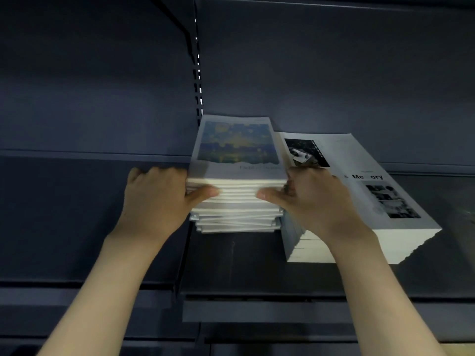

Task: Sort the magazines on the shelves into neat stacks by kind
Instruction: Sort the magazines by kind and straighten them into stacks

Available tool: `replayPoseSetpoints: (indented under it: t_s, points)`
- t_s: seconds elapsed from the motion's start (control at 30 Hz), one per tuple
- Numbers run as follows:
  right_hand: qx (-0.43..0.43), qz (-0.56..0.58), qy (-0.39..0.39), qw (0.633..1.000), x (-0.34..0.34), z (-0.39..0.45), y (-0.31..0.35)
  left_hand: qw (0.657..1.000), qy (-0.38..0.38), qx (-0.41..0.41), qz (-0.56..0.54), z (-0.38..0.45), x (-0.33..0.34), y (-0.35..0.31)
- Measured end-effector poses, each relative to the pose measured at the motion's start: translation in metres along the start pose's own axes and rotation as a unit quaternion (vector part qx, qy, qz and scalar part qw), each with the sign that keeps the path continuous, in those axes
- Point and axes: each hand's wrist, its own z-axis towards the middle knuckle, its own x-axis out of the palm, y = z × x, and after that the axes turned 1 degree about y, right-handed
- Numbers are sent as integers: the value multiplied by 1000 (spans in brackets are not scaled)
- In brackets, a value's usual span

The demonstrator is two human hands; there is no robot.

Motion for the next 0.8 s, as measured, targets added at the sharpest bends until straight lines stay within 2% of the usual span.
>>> replayPoseSetpoints:
  t_s: [0.07, 0.17, 0.43, 0.63, 0.8]
  points:
    - [11, 33, 10, 999, 0, -3, -1, 999, 17, -31, -31, -2, -3, -2]
    - [21, 44, 14, 999, 1, -5, 0, 996, -6, -33, -77, -7, 0, -1]
    - [41, 59, 23, 997, 2, -5, 4, 997, -44, 3, -57, -9, 18, 2]
    - [32, 56, 1, 998, 3, -7, 4, 992, -38, 8, -123, -6, 19, 5]
    - [19, 62, 3, 998, 4, -7, 4, 983, 12, 25, -183, -2, 17, 12]
